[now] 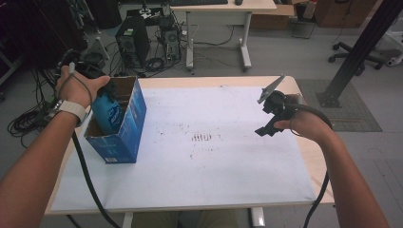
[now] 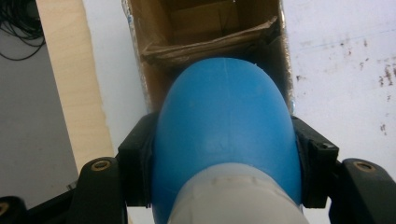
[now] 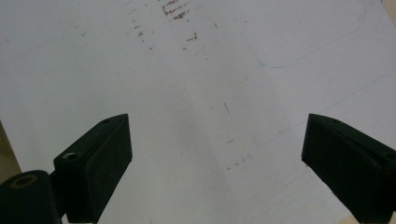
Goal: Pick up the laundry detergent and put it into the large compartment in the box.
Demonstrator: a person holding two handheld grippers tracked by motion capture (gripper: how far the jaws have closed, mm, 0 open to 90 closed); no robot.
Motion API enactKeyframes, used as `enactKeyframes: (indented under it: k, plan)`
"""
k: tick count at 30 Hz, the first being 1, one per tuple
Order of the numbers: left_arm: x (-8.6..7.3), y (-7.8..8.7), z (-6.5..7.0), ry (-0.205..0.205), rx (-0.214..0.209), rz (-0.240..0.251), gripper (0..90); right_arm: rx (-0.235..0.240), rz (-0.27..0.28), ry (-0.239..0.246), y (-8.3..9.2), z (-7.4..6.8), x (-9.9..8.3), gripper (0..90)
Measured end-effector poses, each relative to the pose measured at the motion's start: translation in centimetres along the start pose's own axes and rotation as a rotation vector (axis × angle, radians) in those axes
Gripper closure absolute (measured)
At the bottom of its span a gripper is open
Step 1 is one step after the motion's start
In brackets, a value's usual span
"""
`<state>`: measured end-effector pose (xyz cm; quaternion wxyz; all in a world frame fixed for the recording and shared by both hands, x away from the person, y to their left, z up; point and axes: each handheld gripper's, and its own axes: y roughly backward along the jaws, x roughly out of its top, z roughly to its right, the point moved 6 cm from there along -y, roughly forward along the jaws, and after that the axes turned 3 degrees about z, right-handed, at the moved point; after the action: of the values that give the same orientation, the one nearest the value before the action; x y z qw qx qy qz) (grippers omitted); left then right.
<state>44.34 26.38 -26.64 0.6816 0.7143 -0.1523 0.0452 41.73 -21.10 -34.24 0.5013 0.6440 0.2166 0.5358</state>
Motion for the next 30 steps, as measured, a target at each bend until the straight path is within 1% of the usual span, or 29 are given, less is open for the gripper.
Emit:
enactKeyframes:
  k: [8,13,21,26,30]
  plan:
    - [-0.4,-1.3,0.0,0.001,-0.002,0.003,37.2,-0.001,0.000,-0.001,0.0,0.0,0.0,8.6]
    - [-0.5,-2.1,0.3,-0.003,-0.001,0.015,37.2,-0.002,0.002,-0.002,0.0,-0.1,0.0,8.6]
    - [-0.6,-3.1,0.5,-0.011,-0.009,0.013,37.2,-0.004,0.004,-0.005,0.2,-0.1,-0.1,8.6]
    - [-0.8,-3.8,0.5,-0.015,-0.008,0.017,37.2,-0.004,0.000,-0.005,0.2,-0.1,-0.2,8.6]
    - [-1.0,-4.5,0.4,-0.014,-0.017,0.014,37.2,-0.004,-0.001,-0.006,0.1,-0.1,-0.2,8.6]
